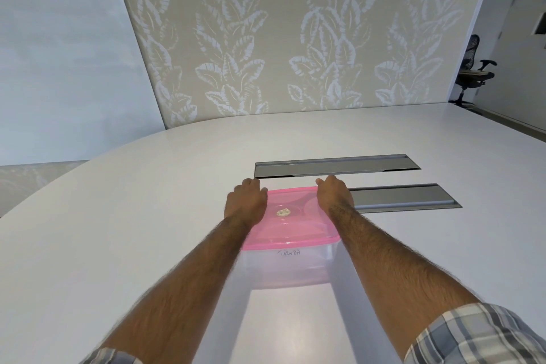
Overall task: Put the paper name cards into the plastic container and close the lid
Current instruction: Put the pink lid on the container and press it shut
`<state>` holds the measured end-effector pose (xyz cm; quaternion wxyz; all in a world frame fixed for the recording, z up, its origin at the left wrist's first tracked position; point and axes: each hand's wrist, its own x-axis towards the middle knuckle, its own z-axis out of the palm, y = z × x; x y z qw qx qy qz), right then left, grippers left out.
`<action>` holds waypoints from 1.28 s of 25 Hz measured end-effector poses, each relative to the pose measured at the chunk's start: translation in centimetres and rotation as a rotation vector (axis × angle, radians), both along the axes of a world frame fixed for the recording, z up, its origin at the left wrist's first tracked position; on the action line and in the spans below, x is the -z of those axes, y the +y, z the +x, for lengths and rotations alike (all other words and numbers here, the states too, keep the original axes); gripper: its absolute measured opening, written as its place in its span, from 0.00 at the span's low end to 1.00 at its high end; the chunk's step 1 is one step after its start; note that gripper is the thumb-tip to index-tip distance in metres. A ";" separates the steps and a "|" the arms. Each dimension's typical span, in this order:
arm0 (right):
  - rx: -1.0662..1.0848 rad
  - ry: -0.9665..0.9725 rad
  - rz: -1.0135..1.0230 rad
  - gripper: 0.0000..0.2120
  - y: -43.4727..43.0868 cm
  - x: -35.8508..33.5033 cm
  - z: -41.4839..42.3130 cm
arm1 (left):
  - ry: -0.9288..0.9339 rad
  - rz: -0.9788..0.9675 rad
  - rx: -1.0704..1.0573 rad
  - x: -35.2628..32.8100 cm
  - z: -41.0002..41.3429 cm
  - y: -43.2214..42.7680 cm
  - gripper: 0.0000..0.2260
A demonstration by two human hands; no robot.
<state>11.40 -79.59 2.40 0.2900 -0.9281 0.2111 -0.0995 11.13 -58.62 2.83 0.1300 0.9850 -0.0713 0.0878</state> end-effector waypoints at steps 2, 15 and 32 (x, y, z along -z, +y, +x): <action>0.002 -0.002 0.011 0.21 0.1 -0.1 -0.1 | 0.146 -0.015 0.011 0.6 -1.3 0.3 0.29; -0.005 0.007 -0.032 0.24 0.1 0.2 -0.4 | 0.215 0.053 0.073 0.4 -4.1 -2.2 0.34; -0.042 0.132 0.065 0.33 -0.7 -1.8 1.4 | 0.175 0.093 0.054 1.5 -4.4 -2.5 0.45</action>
